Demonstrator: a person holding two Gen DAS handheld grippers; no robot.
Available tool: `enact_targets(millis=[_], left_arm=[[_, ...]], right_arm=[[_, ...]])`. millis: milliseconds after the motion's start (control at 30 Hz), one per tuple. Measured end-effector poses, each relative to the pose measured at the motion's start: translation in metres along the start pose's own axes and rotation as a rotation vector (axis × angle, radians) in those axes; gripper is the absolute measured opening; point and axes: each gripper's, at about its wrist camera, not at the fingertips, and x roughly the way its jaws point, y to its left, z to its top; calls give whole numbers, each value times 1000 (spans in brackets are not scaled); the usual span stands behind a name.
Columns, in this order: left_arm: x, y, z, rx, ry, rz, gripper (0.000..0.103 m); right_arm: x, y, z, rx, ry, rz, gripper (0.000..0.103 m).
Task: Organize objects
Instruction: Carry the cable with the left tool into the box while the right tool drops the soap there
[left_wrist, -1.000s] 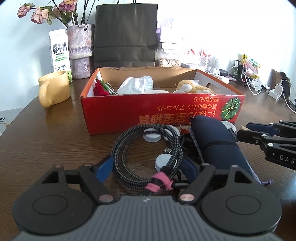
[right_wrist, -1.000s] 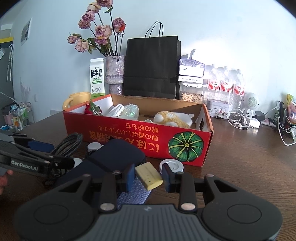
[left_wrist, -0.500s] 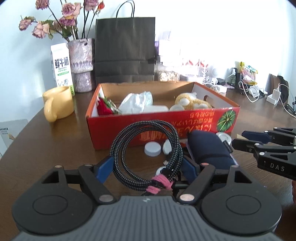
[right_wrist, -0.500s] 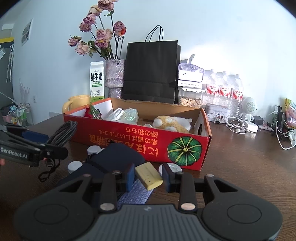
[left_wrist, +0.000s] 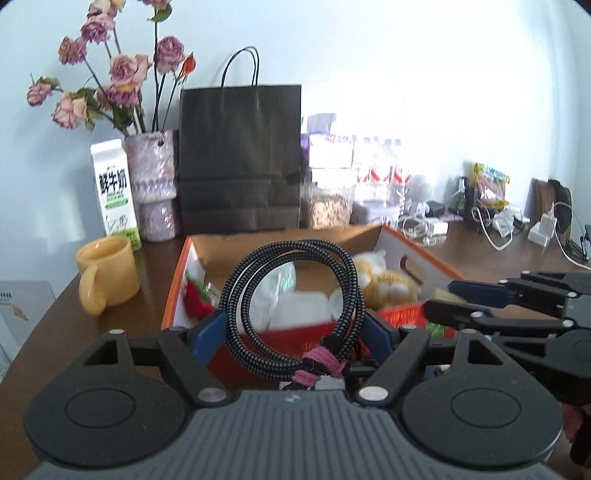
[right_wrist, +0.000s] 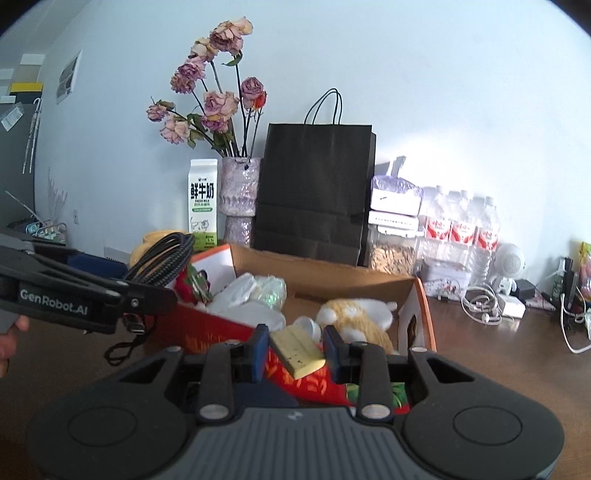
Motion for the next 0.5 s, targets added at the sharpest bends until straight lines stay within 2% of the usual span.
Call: enact_targets(millis=[500], left_arm=[[67,18,42,-72,-29,39,79]], right_arm=[[87,-16,35,18,6,2,31]])
